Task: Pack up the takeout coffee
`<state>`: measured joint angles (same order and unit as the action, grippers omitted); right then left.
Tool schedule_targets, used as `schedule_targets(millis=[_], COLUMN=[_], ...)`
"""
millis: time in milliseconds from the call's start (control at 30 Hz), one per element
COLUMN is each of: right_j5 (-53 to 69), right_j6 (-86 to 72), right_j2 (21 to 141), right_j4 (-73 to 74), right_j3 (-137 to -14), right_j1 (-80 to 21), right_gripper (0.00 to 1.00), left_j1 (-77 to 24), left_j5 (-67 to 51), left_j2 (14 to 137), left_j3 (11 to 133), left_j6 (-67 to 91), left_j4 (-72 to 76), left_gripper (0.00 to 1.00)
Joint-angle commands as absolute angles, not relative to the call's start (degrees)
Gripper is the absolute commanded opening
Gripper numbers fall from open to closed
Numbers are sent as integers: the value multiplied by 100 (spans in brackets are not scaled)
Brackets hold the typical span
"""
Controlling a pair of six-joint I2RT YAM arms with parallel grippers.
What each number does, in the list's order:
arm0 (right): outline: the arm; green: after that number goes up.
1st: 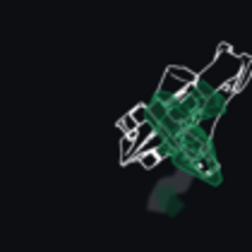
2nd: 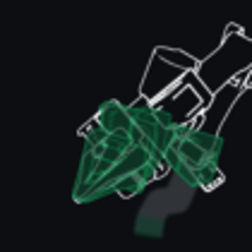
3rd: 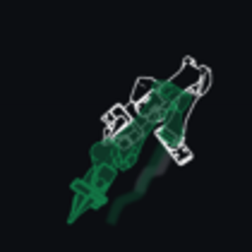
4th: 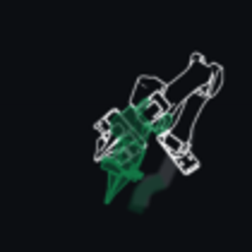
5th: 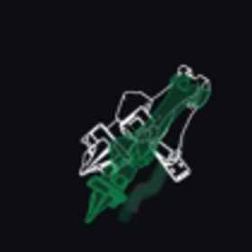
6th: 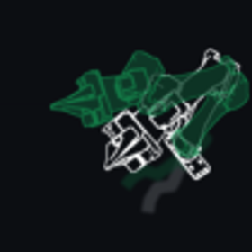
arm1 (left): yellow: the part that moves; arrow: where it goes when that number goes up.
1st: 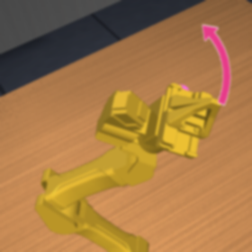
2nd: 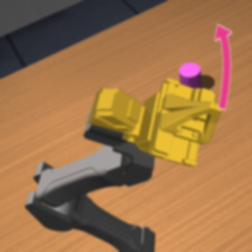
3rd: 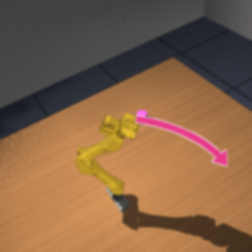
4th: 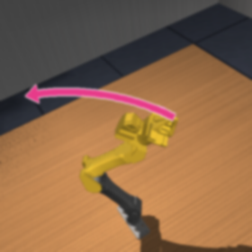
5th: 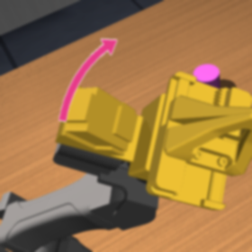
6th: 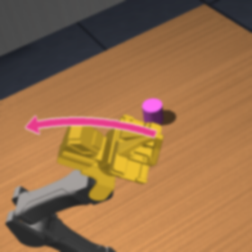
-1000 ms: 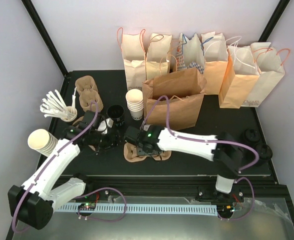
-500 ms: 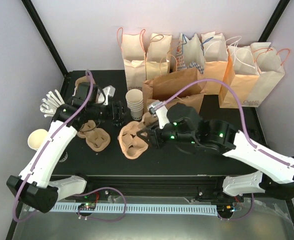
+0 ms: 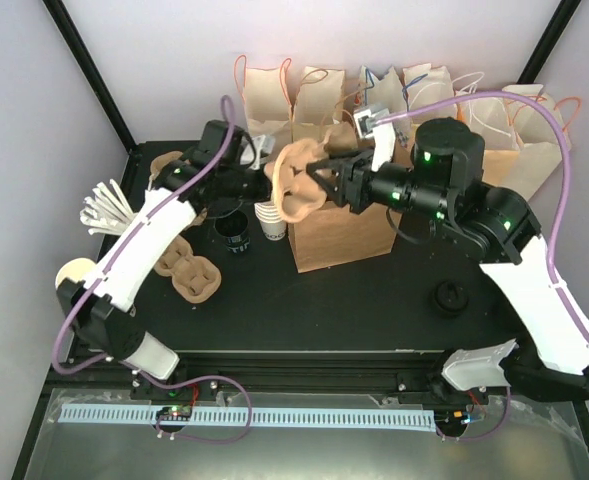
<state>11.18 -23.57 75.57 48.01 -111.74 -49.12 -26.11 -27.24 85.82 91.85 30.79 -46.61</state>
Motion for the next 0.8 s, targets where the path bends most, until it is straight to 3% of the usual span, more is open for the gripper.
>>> schedule_targets(millis=[0, 300, 767], right_j5=[1800, 2571, 2780], right_j6=[-2407, -2851, -2569], right_j2=[7780, 8532, 9016], right_j4=[4915, 4640, 5254], right_j3=[-11189, -11087, -10854], right_j1=[-4075, -2845, -2085], right_gripper=[43, 39, 39], left_j1=[-3072, -3394, -3439], left_j5=[-2312, -1431, -1159], left_j2=[9190, 10167, 9947], left_j3=[10204, 11539, 11284], left_j6=[3205, 3402, 3394], left_j4=[-4969, -6289, -6678], left_gripper=[80, 76, 42])
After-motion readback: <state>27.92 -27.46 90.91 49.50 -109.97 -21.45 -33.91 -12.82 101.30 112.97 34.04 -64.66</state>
